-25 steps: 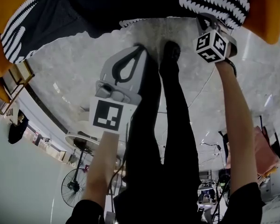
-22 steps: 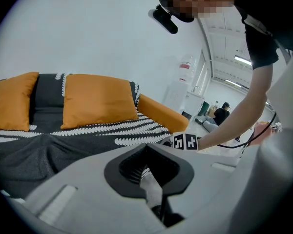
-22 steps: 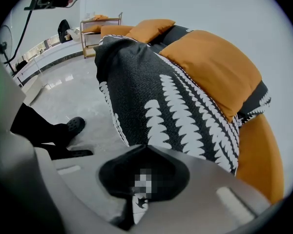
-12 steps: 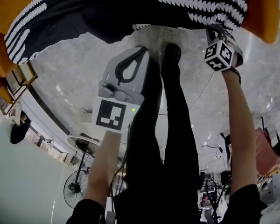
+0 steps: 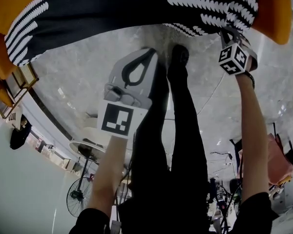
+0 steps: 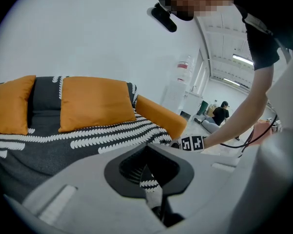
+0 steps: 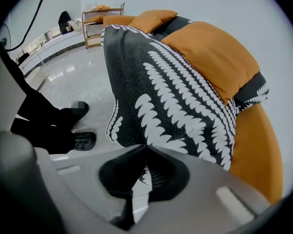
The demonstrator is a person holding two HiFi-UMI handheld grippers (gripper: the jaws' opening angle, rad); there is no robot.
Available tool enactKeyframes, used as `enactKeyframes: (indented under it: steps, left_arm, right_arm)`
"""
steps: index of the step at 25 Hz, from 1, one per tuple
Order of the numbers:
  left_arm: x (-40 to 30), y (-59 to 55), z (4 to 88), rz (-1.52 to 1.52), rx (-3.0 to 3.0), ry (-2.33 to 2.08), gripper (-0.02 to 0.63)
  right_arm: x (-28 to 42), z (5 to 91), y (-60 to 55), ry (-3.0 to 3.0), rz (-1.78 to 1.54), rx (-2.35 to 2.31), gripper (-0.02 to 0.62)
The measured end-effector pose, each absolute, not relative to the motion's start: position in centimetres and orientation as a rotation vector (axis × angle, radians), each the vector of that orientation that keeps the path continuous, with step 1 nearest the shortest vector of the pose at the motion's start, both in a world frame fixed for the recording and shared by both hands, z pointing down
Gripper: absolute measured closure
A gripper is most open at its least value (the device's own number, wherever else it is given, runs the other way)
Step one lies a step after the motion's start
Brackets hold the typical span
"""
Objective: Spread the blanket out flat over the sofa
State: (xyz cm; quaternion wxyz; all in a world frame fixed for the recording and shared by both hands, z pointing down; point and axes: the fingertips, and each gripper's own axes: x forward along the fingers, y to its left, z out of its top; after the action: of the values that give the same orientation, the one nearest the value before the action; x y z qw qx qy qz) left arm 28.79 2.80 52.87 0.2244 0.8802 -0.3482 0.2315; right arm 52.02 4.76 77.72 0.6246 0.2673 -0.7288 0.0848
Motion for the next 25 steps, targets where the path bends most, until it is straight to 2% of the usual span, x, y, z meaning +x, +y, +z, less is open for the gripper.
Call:
enactKeyframes:
  steps: [17,25]
  left_arm:
    - [29.0,4.1,53.7,0.646,2.416,-0.962,0.594]
    - [29.9,4.3,53.9,0.654,2.42,-0.932,0.594]
  right_arm:
    - [52.0,81.1,4.4,-1.658,0.287,0.615,0.58]
    - [52.5,80.1,4.1,-1.674,0.179,0.642,0.504]
